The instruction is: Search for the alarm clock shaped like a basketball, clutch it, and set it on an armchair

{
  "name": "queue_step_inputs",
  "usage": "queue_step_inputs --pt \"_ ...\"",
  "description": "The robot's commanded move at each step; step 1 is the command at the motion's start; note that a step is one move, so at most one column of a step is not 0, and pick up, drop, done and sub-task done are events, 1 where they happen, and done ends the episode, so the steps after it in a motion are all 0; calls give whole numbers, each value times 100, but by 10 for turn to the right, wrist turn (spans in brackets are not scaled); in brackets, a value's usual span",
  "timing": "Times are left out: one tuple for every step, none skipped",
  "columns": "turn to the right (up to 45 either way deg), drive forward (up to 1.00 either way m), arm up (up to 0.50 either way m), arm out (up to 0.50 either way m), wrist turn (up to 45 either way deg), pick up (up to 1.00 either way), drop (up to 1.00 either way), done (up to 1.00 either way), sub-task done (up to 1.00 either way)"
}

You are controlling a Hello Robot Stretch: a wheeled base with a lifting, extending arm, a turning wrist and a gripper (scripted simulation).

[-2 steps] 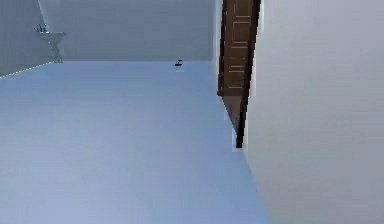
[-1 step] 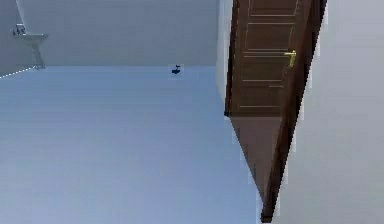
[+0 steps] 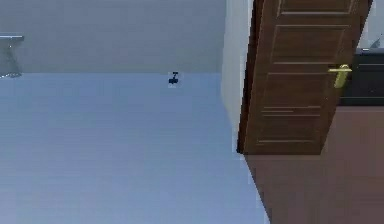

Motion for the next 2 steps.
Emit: queue_step_inputs --pt "0 40 0 0 0 0 0 0 0" --pt "390 0 0 0 0 0 0 0 0"
